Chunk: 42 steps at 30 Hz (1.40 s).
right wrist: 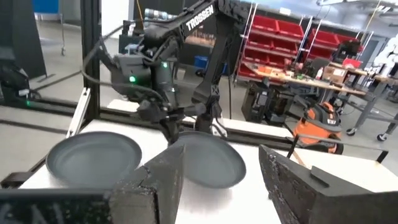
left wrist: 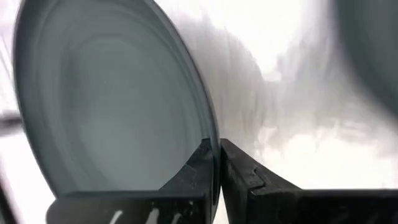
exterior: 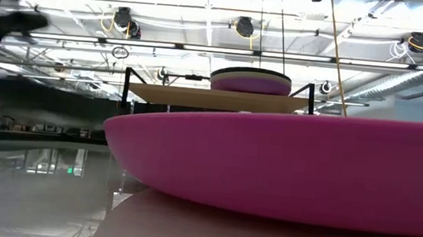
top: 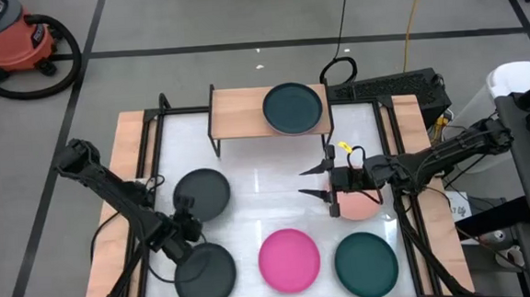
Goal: Place and stack plates onto a shelf
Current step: Stack the top black plate on top of the dark blue plate on top of the shelf
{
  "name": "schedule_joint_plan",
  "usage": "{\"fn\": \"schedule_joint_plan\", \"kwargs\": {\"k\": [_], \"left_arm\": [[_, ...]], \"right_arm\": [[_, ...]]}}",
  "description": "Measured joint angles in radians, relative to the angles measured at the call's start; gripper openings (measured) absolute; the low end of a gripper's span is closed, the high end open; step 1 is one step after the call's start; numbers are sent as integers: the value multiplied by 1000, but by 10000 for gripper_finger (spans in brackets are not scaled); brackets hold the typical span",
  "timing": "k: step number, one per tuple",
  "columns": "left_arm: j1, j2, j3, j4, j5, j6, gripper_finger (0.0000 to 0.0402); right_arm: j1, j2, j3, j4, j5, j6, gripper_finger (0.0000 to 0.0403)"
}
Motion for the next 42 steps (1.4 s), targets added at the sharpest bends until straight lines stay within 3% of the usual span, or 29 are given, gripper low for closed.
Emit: {"fn": "schedule_joint_plan", "kwargs": {"k": [5, 9, 12, 15, 18, 24, 28, 32, 36, 42], "left_arm": [[4, 0, 197, -27, -98, 198, 12], [27, -1, 326, -26, -256, 396, 12], [96, -1, 394, -20, -334, 562, 12], [224, -1, 439, 61, -329, 750, 12], [394, -1, 466, 174, -238, 945, 12], [759, 4, 472, 468, 115, 1329, 12], [956, 39, 472, 638, 339, 1484, 12], [1086, 102, 473, 750, 509, 1544, 12], [1146, 212, 526, 744, 556, 1573, 12], [1166, 375, 701, 596, 556, 1597, 12]], "right_arm": [[0, 0, 0, 83, -1, -20, 187], [0, -1, 0, 154, -5, -51, 187], [0, -16, 0, 177, -5, -82, 187], [0, -48, 0, 175, -5, -92, 187], [1, -89, 0, 155, -6, -93, 187], [1, -173, 0, 111, -6, -123, 187], [0, -205, 0, 80, -6, -157, 187], [0, -214, 0, 55, -5, -205, 187], [-1, -213, 0, 46, -3, -271, 187], [-2, -214, 0, 38, 23, -318, 187]]}}
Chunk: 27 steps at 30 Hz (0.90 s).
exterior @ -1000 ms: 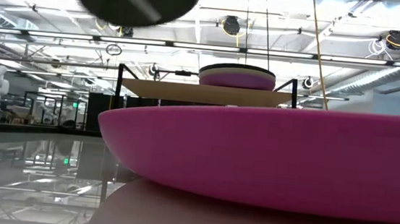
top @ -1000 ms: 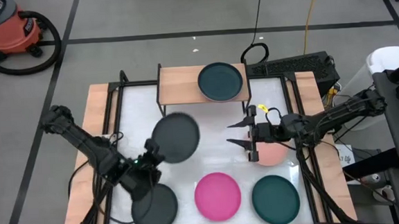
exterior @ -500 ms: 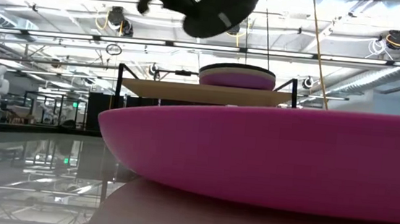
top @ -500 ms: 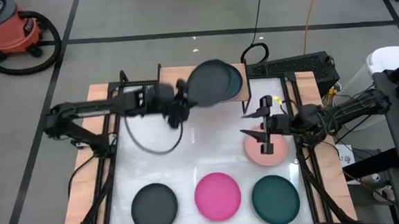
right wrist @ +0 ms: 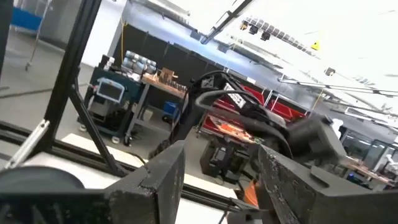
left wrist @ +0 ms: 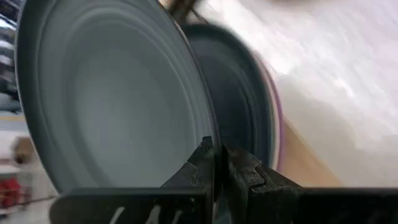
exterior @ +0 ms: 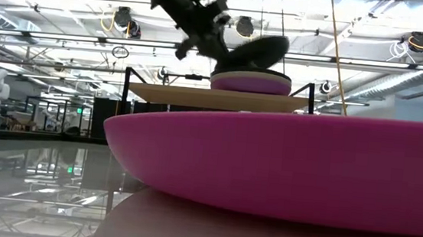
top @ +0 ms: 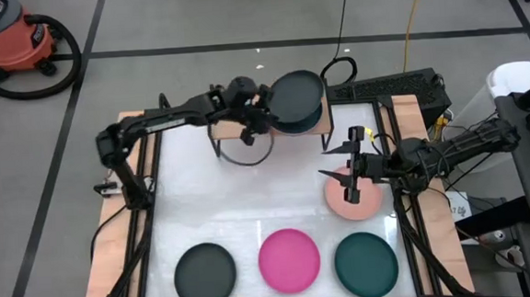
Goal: Place and stack plates onto a shelf
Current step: Stack the top black plate on top of the dark blue plate on top of the shelf, then put the light orange plate on the shelf
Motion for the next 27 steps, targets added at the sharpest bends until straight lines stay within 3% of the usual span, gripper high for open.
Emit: {"fn": "schedule_joint_plan", "kwargs": {"k": [3, 8, 16, 27], "left_arm": [[4, 53, 50, -32, -41, -2, 17], [3, 65, 72, -14, -132, -13, 59], [-25, 46, 71, -108, -133, -93, 117], [-93, -36, 69, -114, -133, -178, 192]], "right_arm": [[0, 0, 0, -17, 0, -11, 187], [-1, 0, 0, -39, 5, -12, 187], [0, 1, 0, -66, 131, -18, 187], [-1, 0, 0, -43, 135, -37, 187]]}}
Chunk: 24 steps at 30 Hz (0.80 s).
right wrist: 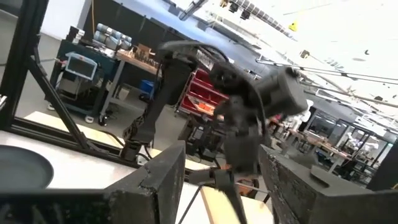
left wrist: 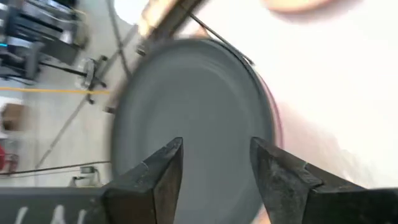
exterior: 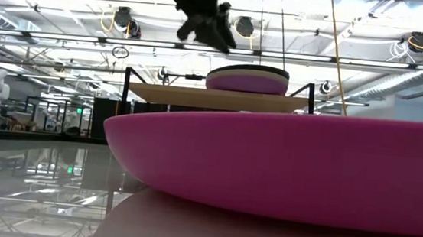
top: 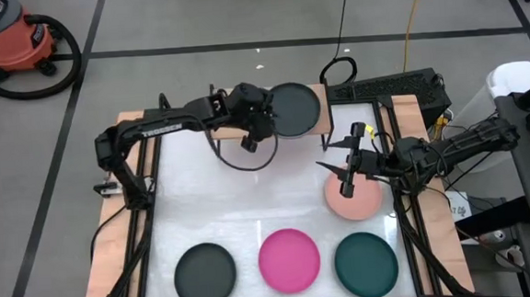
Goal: Place and stack plates onto a shelf
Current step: Put the light orange plate on the shelf
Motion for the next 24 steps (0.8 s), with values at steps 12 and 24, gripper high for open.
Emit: {"fn": "schedule_joint_plan", "kwargs": {"k": [12, 24], "left_arm": [[-22, -307, -46, 6, 77, -403, 200], [-45, -610, -651, 643, 82, -625, 200]], "right_arm": [[0, 0, 0, -69, 154, 34, 187], [-5, 0, 0, -157, 155, 115, 187]]}}
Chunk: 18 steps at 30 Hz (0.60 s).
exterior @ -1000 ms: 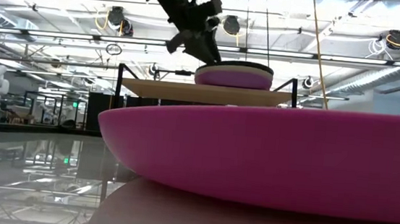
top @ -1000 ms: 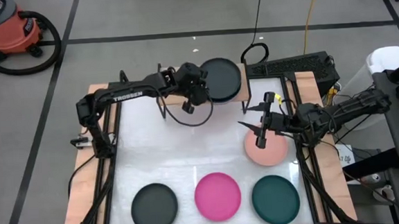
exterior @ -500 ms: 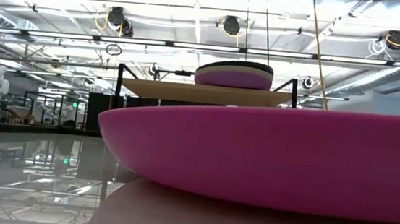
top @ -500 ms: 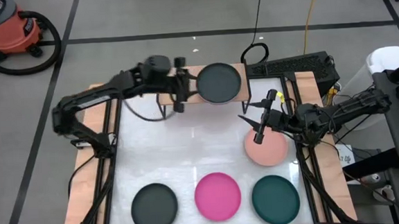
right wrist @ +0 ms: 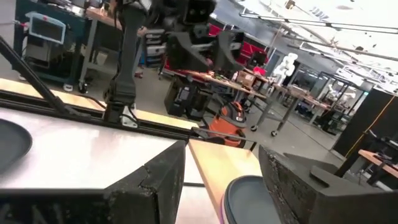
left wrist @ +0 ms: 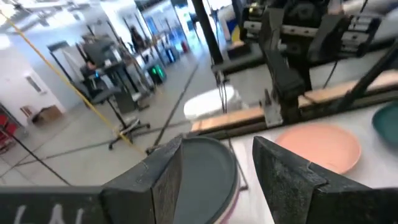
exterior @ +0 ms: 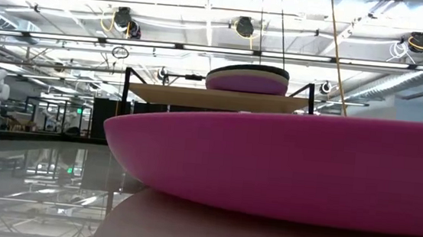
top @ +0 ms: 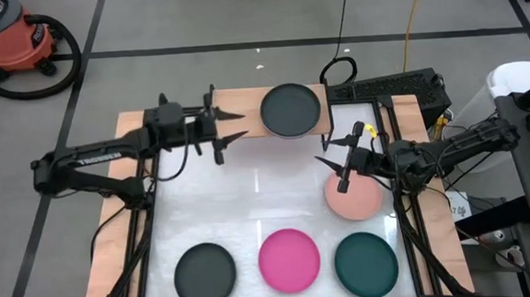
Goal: Place and stack plates onto a shelf
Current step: Put the light orange plate on the shelf
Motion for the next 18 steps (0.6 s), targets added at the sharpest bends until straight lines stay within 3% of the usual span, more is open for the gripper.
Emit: {"fn": "schedule_joint_plan", "kwargs": {"k": [7, 13, 18], "left_arm": [[-13, -46, -193, 263, 0, -79, 200], [-13, -45, -228, 294, -1, -96, 200], [-12, -44, -228, 287, -2, -113, 200]], "right_arm": [[-65, 21, 1, 0, -3, 11, 187], [-112, 84, 1, -89, -12, 78, 187], [-137, 128, 1, -226, -131, 208, 187]]}}
